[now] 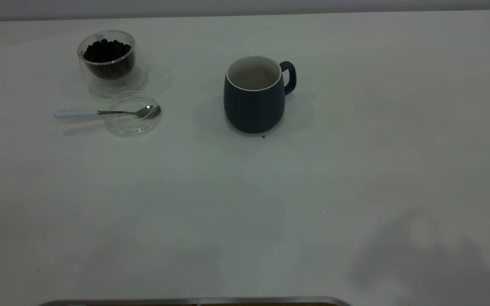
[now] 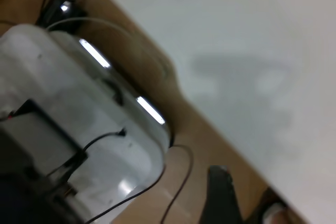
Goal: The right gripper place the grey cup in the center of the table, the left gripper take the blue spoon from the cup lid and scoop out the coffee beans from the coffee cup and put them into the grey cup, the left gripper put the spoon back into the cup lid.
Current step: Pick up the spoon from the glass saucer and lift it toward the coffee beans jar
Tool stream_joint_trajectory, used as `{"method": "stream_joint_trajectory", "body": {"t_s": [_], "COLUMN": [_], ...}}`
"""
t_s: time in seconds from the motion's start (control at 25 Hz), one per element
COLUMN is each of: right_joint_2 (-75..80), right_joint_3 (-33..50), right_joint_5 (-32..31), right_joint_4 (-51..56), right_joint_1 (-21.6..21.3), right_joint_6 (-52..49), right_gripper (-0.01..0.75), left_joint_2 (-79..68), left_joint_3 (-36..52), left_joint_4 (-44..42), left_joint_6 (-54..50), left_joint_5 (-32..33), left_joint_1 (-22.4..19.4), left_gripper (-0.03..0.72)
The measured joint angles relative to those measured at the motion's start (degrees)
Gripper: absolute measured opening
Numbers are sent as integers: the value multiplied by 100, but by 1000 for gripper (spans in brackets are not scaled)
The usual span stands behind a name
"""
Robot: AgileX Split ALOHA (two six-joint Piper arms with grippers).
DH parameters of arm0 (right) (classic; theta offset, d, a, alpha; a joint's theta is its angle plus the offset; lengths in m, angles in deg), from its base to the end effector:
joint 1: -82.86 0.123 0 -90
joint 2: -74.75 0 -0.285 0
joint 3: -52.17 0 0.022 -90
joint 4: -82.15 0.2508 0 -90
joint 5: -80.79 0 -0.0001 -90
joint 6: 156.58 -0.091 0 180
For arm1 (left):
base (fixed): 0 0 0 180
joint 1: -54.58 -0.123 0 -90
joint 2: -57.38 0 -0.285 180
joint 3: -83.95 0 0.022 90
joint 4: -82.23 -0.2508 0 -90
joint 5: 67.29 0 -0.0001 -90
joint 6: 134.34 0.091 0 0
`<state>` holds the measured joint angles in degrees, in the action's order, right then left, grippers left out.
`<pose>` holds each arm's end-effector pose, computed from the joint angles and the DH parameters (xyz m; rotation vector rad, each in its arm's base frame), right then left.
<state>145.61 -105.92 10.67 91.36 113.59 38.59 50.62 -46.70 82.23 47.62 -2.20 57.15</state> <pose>0.1519 0.1062 0.3162 -1.0707 2.6457 0.2839 -0.0093 0.0004 0.2674 0.0836 2.1137 -0.0063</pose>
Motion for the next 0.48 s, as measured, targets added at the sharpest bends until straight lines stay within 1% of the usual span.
{"method": "stream_joint_trajectory", "body": {"t_s": [0.12,0.28,0.48], "right_joint_2": [-1062,-2622,-4215], "right_joint_3": [642,1242,1768], "right_joint_5": [-39,1,134], "right_joint_4": [119,58,-228], "right_joint_1": [-222,-866,-1765], "right_joint_6": [-90,-130,-409], "right_gripper": [592,592,592], "left_joint_2": [0,0,0], "left_joint_3": [0,0,0], "left_joint_4": [0,0,0], "left_joint_6": [0,0,-5], "left_joint_5": [0,0,0], "left_joint_1": [0,0,0], "left_gripper": [592,592,592]}}
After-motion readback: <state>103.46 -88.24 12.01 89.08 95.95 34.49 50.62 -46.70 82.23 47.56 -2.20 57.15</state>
